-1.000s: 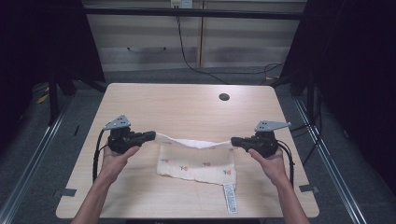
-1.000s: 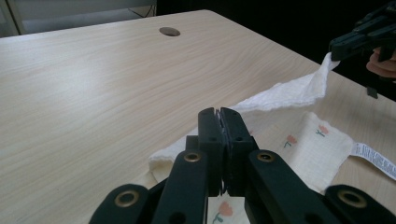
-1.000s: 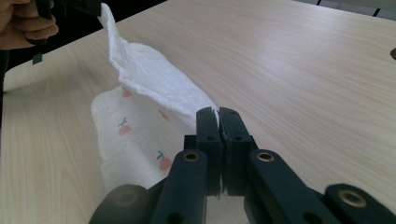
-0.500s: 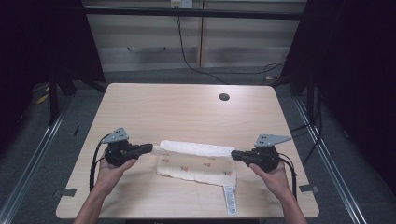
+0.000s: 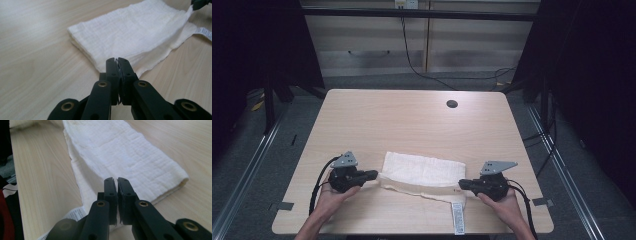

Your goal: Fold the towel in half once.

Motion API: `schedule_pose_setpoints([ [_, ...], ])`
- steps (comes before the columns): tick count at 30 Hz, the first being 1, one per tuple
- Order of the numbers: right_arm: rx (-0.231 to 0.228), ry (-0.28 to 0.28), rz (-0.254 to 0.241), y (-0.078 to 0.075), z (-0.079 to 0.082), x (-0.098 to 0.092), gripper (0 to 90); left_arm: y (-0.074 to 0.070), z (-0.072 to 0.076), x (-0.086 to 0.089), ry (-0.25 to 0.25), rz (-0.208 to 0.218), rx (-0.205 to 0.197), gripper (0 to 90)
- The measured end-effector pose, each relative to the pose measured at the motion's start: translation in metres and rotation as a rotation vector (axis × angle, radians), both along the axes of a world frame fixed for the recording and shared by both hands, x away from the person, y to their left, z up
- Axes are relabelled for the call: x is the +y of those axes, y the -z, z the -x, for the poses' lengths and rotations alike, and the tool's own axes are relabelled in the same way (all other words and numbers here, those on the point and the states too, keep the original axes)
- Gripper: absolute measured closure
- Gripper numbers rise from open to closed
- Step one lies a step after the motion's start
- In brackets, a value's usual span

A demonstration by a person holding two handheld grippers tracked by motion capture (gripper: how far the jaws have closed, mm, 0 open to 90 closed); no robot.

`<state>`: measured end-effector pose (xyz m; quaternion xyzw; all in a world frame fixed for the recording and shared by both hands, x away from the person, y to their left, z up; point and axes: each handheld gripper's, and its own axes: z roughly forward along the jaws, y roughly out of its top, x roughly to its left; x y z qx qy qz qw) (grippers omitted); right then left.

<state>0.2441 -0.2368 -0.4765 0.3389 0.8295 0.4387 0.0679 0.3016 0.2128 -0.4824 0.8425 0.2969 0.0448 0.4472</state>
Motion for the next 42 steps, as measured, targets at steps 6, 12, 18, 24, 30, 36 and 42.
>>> schedule_pose_setpoints([
  [6,0.021,-0.015,0.012,0.007,0.009,-0.001,83.2,0.012,0.005,-0.003,0.031,-0.031,0.035,87.1],
  [12,0.034,0.000,0.009,0.009,0.016,-0.005,72.9,0.010,0.009,0.005,0.003,-0.014,0.043,75.1],
  [18,0.026,0.026,-0.019,0.005,0.018,-0.011,69.5,0.004,0.014,0.021,-0.028,0.039,0.033,67.6],
  [24,0.010,0.037,-0.018,0.002,0.012,-0.012,73.1,0.004,0.007,0.016,-0.035,0.037,0.035,66.1],
  [30,-0.007,0.080,-0.028,-0.001,-0.010,-0.014,75.8,0.006,-0.011,-0.013,0.001,0.012,0.050,69.7],
  [36,-0.011,0.101,-0.019,-0.005,-0.040,-0.018,77.8,0.021,-0.020,-0.029,0.027,-0.030,0.081,72.7],
  [42,-0.011,0.118,-0.028,-0.004,-0.052,-0.015,77.7,0.021,-0.013,-0.026,0.034,-0.045,0.062,73.5],
])
